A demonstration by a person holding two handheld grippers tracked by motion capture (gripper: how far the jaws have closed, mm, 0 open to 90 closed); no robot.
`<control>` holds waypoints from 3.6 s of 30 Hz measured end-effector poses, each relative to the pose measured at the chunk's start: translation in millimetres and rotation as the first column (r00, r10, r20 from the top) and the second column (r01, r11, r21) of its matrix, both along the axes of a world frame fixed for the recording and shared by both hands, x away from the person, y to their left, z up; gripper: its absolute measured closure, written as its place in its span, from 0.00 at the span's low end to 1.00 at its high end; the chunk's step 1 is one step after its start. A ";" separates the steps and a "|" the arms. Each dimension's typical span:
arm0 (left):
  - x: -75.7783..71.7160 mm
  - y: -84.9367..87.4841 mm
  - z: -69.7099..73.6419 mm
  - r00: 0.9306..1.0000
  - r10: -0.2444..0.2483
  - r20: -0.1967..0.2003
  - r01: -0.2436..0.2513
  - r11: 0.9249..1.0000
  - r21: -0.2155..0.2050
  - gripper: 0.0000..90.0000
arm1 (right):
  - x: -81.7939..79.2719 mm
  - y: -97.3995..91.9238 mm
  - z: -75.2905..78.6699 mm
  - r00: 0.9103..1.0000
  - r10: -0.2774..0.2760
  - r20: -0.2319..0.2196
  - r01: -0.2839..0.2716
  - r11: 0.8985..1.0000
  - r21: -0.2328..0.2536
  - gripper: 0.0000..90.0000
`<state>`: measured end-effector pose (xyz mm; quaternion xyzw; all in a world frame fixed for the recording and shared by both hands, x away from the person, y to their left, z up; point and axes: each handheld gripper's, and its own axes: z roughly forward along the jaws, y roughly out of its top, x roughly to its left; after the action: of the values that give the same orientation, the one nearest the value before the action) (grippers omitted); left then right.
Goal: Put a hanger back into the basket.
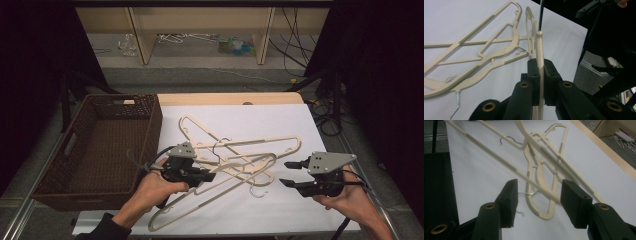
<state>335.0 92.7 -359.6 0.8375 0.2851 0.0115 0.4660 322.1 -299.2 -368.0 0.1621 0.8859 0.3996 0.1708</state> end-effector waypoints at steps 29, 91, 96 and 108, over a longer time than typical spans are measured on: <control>43.9 209.9 99.2 0.900 0.356 0.251 -0.357 0.933 -0.042 0.95 | 9.9 3.0 -25.8 0.997 -0.037 -0.072 0.036 0.999 -0.011 0.43; 72.9 288.2 -28.5 0.770 0.621 0.150 -0.634 0.713 0.300 0.61 | 14.9 6.5 -46.9 0.990 -0.029 -0.138 0.019 0.997 -0.068 0.43; 59.5 283.0 -16.5 0.763 0.618 0.188 -0.644 0.707 0.292 0.57 | 15.4 6.5 -47.5 0.990 -0.025 -0.141 0.016 0.998 -0.067 0.43; -7.5 192.5 12.7 0.842 0.502 0.200 -0.514 0.857 0.015 0.42 | 16.0 6.0 -49.6 0.990 -0.035 -0.134 0.028 0.998 -0.058 0.42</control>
<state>327.5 285.2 -346.9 0.7424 0.4506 0.2236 0.4425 338.1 -293.2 -417.6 0.1979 0.9036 0.3599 0.1214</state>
